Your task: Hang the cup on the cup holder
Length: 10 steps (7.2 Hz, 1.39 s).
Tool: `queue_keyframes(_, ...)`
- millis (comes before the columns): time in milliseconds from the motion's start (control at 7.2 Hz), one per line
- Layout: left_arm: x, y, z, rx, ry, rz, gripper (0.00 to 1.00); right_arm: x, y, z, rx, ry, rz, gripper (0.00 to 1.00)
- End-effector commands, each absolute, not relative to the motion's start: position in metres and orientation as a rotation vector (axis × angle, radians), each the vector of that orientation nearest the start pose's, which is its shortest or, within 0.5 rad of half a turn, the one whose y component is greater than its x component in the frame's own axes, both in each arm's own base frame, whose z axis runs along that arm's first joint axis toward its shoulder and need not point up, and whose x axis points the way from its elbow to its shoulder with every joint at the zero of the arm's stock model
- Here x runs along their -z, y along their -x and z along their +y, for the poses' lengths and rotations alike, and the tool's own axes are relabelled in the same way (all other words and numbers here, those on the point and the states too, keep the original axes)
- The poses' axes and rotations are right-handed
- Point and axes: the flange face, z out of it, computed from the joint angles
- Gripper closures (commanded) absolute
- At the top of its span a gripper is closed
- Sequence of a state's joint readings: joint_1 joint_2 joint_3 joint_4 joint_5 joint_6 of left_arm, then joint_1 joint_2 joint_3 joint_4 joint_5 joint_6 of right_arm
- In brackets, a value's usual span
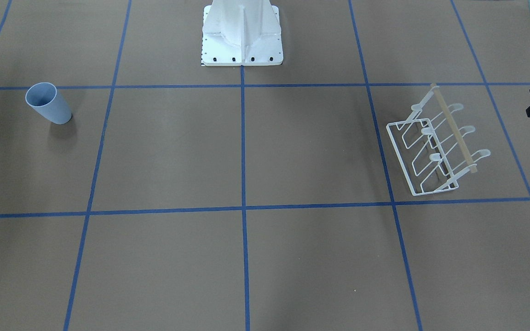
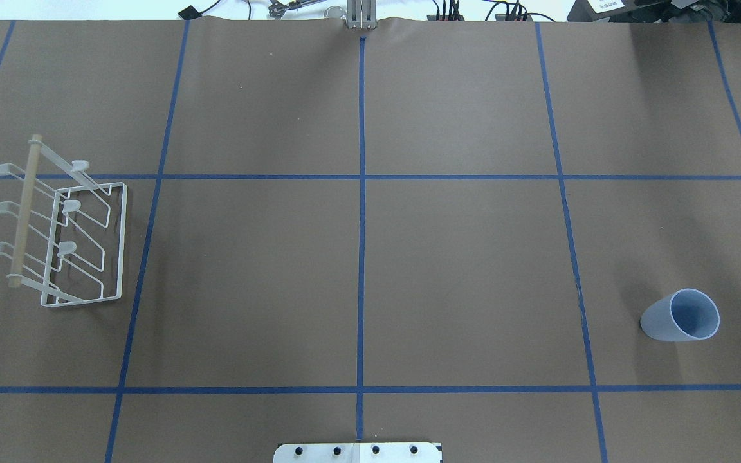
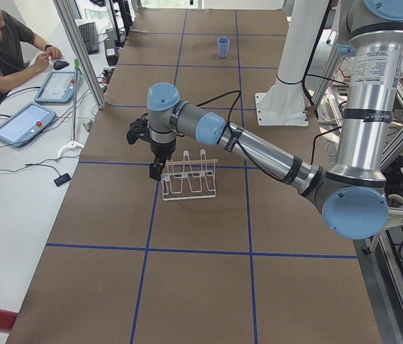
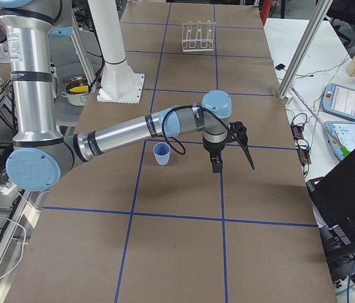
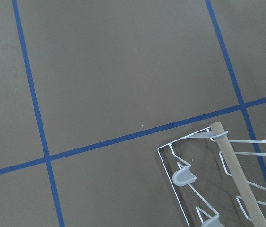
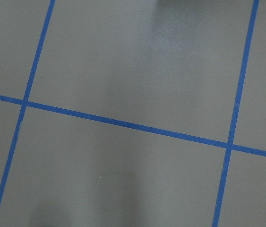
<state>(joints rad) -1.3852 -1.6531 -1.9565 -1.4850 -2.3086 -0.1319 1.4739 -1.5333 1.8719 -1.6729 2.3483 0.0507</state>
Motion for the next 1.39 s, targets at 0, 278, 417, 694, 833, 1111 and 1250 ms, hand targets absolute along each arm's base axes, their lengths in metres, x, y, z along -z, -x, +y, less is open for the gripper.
queue_keyframes(0, -0.440, -0.028, -0.508, -0.189, -0.238, 0.777, 0.01, -0.512, -0.018, -0.499, 0.125, -0.152, -0.768, 0.00)
queue_keyframes(278, -0.442, -0.028, -0.507, -0.185, -0.227, 0.776, 0.02, -0.517, -0.019, -0.495, 0.120, -0.145, -0.753, 0.00)
queue_keyframes(417, -0.441, -0.027, -0.507, -0.184, -0.229, 0.776, 0.01, -0.522, -0.020, -0.490, 0.114, -0.136, -0.754, 0.00)
queue_keyframes(694, -0.441, -0.027, -0.507, -0.184, -0.229, 0.776, 0.01, -0.533, -0.019, -0.481, 0.107, -0.111, -0.763, 0.00)
queue_keyframes(833, -0.441, -0.027, -0.507, -0.184, -0.231, 0.776, 0.02, -0.538, -0.020, -0.477, 0.103, -0.102, -0.764, 0.00)
queue_keyframes(1111, -0.435, -0.025, -0.505, -0.186, -0.244, 0.777, 0.02, -0.544, -0.020, -0.474, 0.099, -0.092, -0.761, 0.00)
queue_keyframes(1250, -0.433, -0.026, -0.504, -0.189, -0.247, 0.777, 0.02, -0.546, -0.020, -0.473, 0.099, -0.089, -0.759, 0.00)
